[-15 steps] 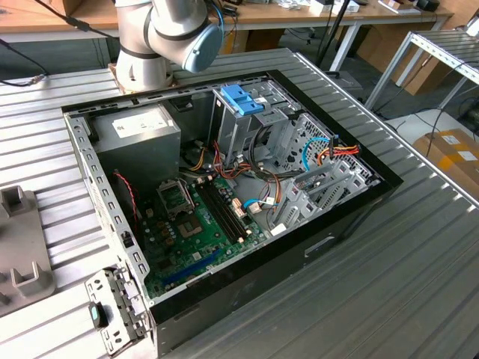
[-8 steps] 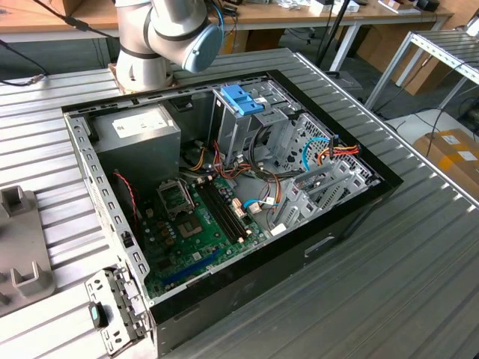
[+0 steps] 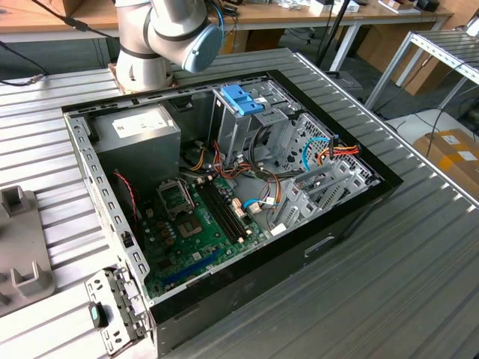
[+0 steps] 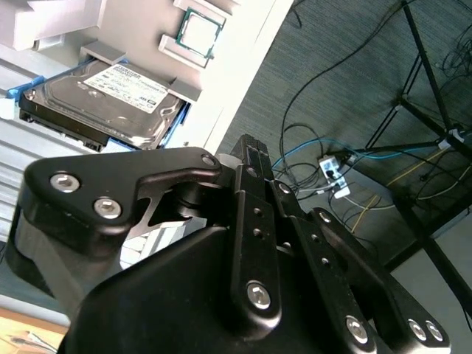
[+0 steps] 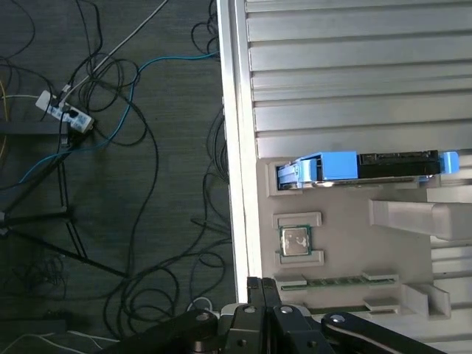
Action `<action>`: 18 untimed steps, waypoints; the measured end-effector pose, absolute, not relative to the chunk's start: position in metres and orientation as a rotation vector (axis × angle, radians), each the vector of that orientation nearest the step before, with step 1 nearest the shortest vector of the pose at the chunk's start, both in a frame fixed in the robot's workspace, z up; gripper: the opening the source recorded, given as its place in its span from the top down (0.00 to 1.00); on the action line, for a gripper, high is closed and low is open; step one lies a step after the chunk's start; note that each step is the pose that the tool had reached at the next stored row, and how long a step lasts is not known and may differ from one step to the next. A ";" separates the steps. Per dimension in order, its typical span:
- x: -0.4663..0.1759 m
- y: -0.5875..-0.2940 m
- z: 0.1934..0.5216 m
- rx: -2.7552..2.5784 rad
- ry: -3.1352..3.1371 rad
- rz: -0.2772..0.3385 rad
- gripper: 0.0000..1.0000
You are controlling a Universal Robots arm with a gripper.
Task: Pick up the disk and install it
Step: 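Reach for the disk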
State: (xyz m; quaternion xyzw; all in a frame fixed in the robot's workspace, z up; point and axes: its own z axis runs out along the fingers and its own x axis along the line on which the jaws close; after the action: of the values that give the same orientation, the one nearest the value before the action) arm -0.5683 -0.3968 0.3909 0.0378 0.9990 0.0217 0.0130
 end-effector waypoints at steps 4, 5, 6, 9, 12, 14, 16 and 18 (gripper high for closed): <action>-0.555 -0.397 0.389 0.118 3.113 0.068 0.90; -0.548 -0.397 0.389 0.118 3.113 0.068 0.90; -0.541 -0.397 0.388 0.118 3.114 0.067 0.90; -0.522 -0.397 0.384 0.118 3.116 0.067 0.90; -0.501 -0.397 0.378 0.118 3.118 0.064 0.90; -0.492 -0.397 0.375 0.118 3.118 0.063 0.90; -0.480 -0.397 0.371 0.118 3.119 0.061 0.90; -0.464 -0.397 0.366 0.118 3.120 0.057 0.90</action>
State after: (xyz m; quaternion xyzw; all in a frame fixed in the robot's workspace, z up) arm -0.4643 -0.3965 0.3664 0.0379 0.9991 0.0182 0.0093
